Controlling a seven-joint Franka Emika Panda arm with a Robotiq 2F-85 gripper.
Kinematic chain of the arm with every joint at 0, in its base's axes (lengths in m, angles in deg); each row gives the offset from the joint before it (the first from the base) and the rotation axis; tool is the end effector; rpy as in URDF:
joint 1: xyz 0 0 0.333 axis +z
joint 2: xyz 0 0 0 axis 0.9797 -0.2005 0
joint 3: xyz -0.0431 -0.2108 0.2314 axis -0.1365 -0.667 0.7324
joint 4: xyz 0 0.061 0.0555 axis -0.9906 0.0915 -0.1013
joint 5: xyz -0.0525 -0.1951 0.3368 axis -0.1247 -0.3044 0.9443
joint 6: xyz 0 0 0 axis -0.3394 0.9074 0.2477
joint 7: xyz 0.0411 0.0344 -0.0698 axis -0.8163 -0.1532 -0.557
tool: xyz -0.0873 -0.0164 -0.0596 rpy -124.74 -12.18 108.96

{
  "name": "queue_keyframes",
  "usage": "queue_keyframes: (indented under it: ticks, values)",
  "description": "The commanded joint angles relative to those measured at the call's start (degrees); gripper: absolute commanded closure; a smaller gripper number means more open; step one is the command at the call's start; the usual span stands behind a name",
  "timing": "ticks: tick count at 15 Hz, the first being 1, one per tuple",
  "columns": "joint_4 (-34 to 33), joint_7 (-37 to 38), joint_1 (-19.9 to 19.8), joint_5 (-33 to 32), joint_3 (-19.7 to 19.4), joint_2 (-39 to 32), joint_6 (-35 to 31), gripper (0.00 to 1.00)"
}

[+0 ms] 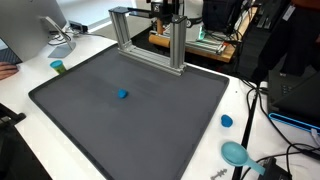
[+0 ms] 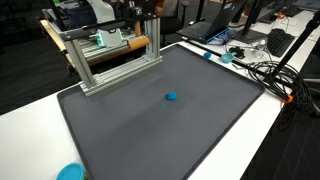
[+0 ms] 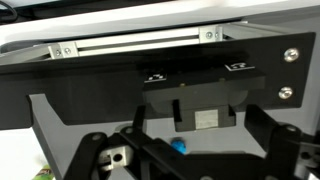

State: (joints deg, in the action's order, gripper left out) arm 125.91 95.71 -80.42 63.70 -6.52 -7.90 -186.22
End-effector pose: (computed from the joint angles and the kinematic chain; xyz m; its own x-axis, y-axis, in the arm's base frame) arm 0.3629 -0.0025 0.4486 0.9902 -0.1238 0.0645 -0.1277 -0.9900 0.0603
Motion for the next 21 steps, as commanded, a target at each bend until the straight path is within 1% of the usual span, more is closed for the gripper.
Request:
queue_keyframes:
  ticks: [1, 5, 13, 14, 15, 18, 19, 20, 21]
  values:
    - [3.4, -3.3, 1.8, 1.9, -1.1, 3.1, -2.6, 0.0]
    - [5.1, -5.9, 3.0, 3.3, -1.6, 3.6, -4.9, 0.0]
    - [6.9, -3.4, 1.9, 3.2, -1.0, 4.3, -8.4, 0.0]
    - [7.2, -3.4, 1.8, 3.1, -1.1, 4.6, -8.9, 0.02]
    - [7.4, -3.0, 1.6, 3.1, -1.1, 4.7, -9.3, 0.08]
    - [7.9, -2.6, 0.9, 2.5, -0.9, 5.4, -8.9, 0.17]
    - [8.0, -2.4, 0.7, 2.4, -0.9, 5.7, -8.5, 0.13]
    - [8.2, -2.5, 0.6, 2.3, -0.9, 6.1, -8.2, 0.15]
    - [8.5, -2.5, 0.4, 2.2, -0.7, 6.5, -8.0, 0.15]
